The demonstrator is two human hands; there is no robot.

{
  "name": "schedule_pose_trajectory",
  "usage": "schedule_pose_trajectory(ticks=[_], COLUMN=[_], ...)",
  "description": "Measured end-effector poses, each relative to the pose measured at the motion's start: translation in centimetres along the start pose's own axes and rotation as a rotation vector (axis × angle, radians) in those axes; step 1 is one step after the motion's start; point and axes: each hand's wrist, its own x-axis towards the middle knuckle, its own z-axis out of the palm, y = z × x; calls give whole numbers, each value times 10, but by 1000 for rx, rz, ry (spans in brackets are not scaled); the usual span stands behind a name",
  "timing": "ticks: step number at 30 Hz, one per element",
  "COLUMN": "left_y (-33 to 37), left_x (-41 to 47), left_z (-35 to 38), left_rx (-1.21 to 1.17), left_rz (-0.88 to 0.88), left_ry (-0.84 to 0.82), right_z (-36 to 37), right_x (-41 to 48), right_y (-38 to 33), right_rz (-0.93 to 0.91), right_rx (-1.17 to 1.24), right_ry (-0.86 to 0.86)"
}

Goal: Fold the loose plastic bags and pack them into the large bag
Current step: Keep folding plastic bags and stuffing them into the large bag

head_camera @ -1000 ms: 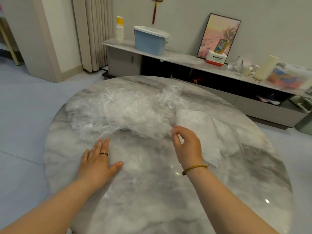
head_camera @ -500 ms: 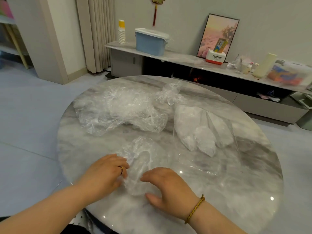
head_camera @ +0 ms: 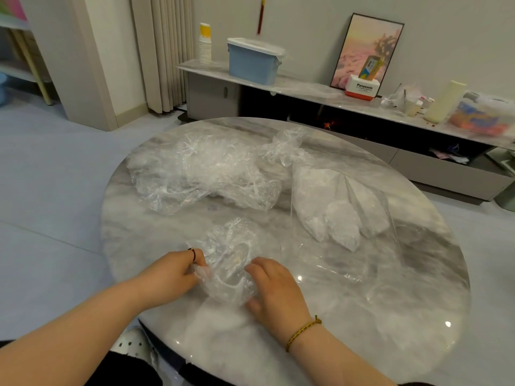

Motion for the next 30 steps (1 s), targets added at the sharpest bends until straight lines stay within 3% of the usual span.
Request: schedule_pose_trajectory(ticks=[5, 10, 19, 30], left_y=[3, -2, 4, 11], left_x=[-3, -1, -6, -1], left_z=[-5, -17, -26, -14], left_rx=[186, 224, 82, 22], left_rz=[72, -6, -87, -184], left_ry=[-88, -127, -29, 165], right_z=[-3, -21, -35, -26], right_x=[2, -2, 0, 4], right_y=[19, 31, 36, 26], right_rz=[20, 164, 389, 512], right_rx=[41, 160, 263, 19], right_ry=[-153, -335, -280, -242])
